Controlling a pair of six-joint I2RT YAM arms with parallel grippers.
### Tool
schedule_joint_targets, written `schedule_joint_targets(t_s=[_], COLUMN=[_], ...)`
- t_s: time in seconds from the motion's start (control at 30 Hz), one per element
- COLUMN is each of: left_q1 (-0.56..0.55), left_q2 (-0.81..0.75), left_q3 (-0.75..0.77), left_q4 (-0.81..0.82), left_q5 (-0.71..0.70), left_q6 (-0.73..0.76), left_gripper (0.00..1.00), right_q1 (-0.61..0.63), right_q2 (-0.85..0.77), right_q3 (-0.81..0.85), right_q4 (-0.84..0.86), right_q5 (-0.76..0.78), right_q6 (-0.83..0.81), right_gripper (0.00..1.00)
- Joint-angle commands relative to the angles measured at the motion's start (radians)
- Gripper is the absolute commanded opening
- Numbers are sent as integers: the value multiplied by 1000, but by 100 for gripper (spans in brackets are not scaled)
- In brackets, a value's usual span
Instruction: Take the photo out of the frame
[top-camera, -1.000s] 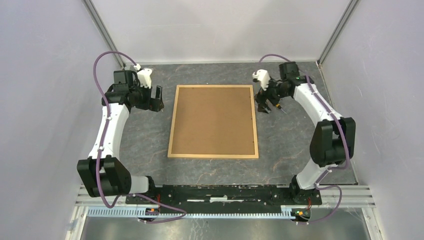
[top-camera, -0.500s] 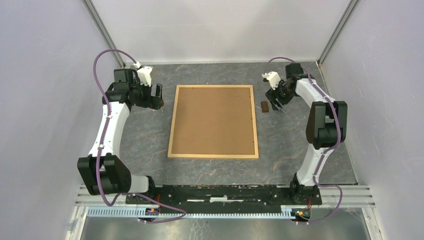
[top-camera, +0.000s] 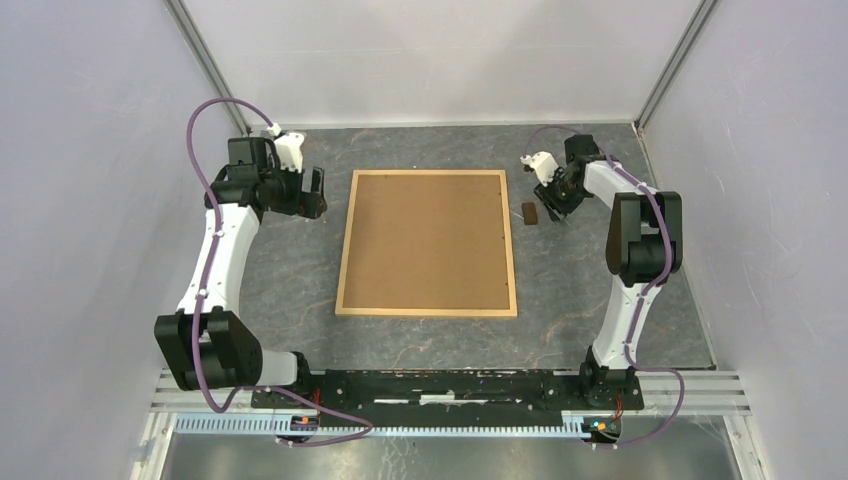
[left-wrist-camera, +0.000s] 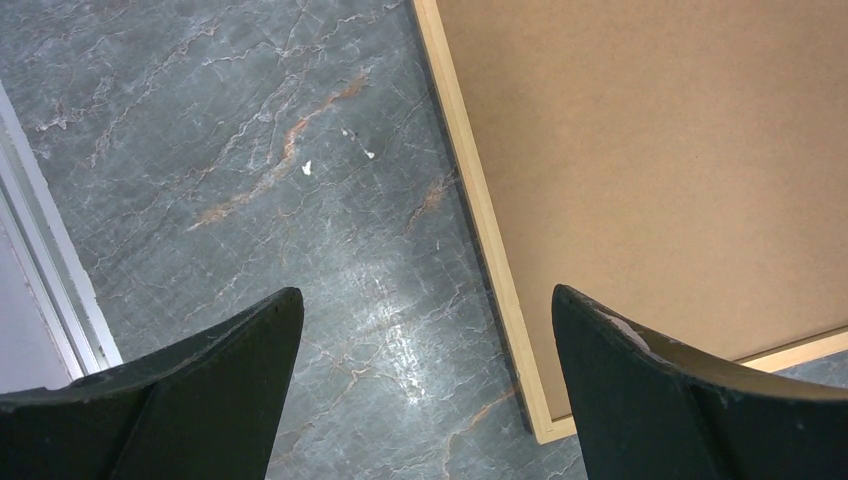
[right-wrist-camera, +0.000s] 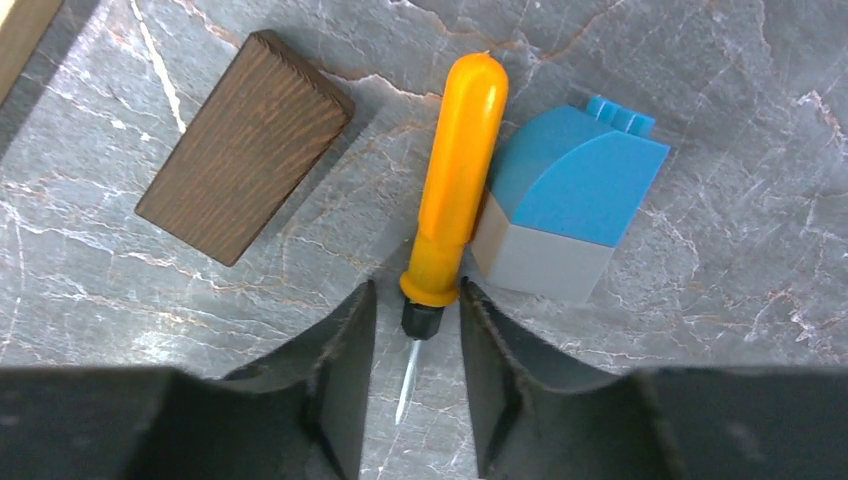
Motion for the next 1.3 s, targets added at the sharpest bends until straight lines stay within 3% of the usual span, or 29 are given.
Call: schedule_joint_targets(t_s=[0.0, 0.33, 0.6, 0.83, 0.93, 1.07, 1.27], left_q1=[-6, -11, -11, -64, -167, -291, -391], left_q2=[-29, -20, 63, 226, 196, 112, 30], left_q3=[44, 84, 391, 689, 650, 473, 226], left_q4=[7, -2, -109, -462, -476, -364, -21], left_q5=[-9, 7, 81, 542, 600, 633, 677], left_q6=[17, 10, -27, 19, 62, 65, -167], left_gripper=[100, 100, 100, 100, 100, 100, 99], right_q1=[-32, -48, -40, 82, 170, 263, 351], right_q2=[9, -134, -261, -282, -253, -246, -256], right_q3=[-17, -91, 62, 233, 291, 276, 246], right_q4=[42, -5, -118, -196, -314, -427, -486], right_q5=[11, -76, -355, -655, -733, -838, -917], right_q6=[-13, -27, -1, 79, 32, -50, -107], right_gripper=[39, 0, 0, 0, 0, 0, 0])
